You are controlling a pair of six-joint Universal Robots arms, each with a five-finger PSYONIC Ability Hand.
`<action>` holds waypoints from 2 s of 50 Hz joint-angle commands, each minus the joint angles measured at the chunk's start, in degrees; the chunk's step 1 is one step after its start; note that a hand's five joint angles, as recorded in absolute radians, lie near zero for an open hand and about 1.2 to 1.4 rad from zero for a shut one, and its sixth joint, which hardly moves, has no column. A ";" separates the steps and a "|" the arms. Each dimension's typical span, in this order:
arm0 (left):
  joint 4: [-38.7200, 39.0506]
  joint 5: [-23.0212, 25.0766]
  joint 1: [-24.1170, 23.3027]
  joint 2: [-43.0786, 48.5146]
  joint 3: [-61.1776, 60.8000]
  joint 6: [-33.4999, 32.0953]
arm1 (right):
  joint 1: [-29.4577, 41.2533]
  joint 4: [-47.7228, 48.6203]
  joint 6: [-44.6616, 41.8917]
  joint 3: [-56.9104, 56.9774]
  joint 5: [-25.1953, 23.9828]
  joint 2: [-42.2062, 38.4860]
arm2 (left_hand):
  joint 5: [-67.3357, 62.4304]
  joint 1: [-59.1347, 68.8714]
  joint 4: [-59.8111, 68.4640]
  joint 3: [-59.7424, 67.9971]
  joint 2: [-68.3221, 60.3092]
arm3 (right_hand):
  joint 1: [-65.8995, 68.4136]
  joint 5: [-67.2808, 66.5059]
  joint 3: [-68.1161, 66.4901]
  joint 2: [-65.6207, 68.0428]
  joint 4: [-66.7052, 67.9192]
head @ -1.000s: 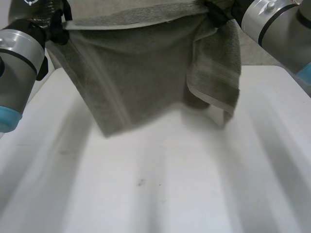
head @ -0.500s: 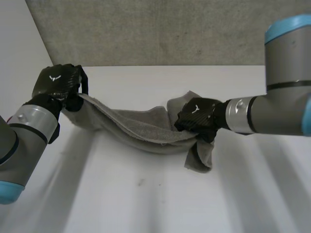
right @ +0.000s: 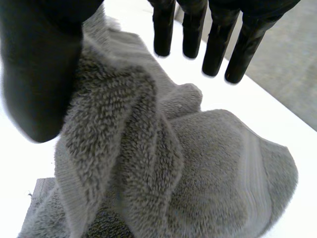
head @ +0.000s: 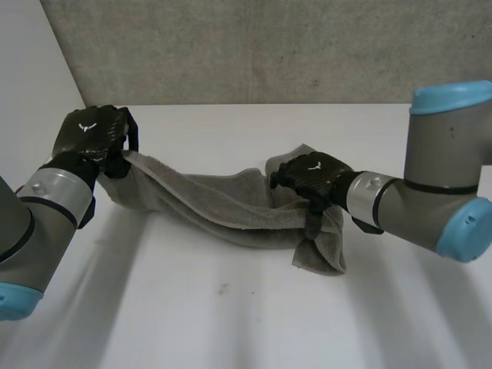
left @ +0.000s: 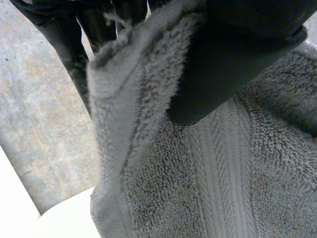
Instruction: Fold the towel.
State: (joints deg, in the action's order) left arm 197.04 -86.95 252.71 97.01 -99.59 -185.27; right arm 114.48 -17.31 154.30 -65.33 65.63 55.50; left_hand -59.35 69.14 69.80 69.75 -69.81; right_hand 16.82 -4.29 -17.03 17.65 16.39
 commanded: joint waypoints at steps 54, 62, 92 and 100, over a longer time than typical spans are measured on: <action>-0.08 0.03 1.73 1.69 -0.78 0.09 | -7.52 35.24 15.25 -52.36 10.66 20.54 | -10.65 10.86 10.20 10.25 -10.19 | 12.26 -14.79 -12.06 11.43 12.70; -0.08 0.11 1.73 1.95 -0.95 0.09 | -7.52 35.59 12.87 -50.16 10.83 17.55 | -10.65 10.86 10.20 10.25 -10.19 | 17.46 -19.99 -17.26 16.64 17.90; -0.08 0.03 1.73 2.83 -0.95 0.09 | -3.47 37.61 12.69 -43.04 11.54 9.19 | -10.65 10.86 10.20 10.25 -10.19 | 21.00 -23.53 -20.79 20.17 21.44; -0.08 0.11 1.73 3.10 -0.95 0.09 | -3.38 37.61 12.95 -40.94 11.63 9.54 | -10.65 10.86 10.20 10.25 -10.19 | 63.12 -65.65 -62.91 62.29 63.55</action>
State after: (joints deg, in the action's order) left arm 197.00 -86.84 254.44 99.87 -100.56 -185.17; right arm 111.25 20.30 167.03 -107.82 77.23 64.58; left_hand -59.35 69.14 69.81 69.75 -69.81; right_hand 62.06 -51.05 -60.88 62.13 61.02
